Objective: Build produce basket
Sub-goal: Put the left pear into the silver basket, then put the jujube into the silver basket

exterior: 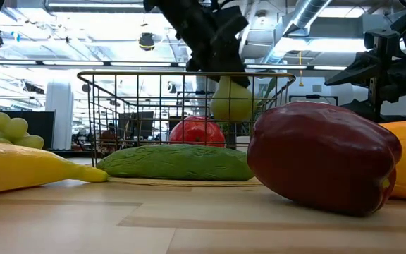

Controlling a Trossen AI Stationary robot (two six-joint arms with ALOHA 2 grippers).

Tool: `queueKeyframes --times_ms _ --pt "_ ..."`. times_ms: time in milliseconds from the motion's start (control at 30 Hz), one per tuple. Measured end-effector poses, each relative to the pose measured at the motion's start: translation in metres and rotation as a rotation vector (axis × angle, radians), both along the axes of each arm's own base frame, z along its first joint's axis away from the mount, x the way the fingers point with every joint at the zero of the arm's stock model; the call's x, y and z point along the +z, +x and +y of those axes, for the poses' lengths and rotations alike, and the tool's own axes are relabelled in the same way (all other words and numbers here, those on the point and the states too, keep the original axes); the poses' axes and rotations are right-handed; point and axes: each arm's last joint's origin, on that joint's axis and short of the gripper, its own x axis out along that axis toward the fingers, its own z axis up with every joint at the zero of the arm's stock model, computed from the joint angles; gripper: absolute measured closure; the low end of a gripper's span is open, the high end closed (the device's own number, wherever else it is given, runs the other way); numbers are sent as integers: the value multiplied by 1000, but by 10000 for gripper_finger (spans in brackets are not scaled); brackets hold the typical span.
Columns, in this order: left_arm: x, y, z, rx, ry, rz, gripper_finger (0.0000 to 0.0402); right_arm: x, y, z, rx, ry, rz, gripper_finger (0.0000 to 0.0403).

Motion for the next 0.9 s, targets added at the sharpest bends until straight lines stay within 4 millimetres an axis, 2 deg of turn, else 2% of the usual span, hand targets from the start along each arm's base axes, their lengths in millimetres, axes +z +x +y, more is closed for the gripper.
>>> queueKeyframes --times_ms 133,267,400,500,700,900 --pt "-4 0 1 -1 -3 -23 234 0 0 0 0 -2 0 117" --pt "-20 5 1 8 11 12 216 0 0 0 1 -2 0 117" --pt "-32 10 2 13 5 33 211 0 0 0 1 -1 -2 117" --pt "-33 12 2 33 24 20 211 0 0 0 0 0 -1 117" --pt "-25 14 2 3 16 32 192 -1 0 0 0 1 6 117" --pt "15 18 -3 -110 -64 83 122 -1 0 0 1 0 6 117"
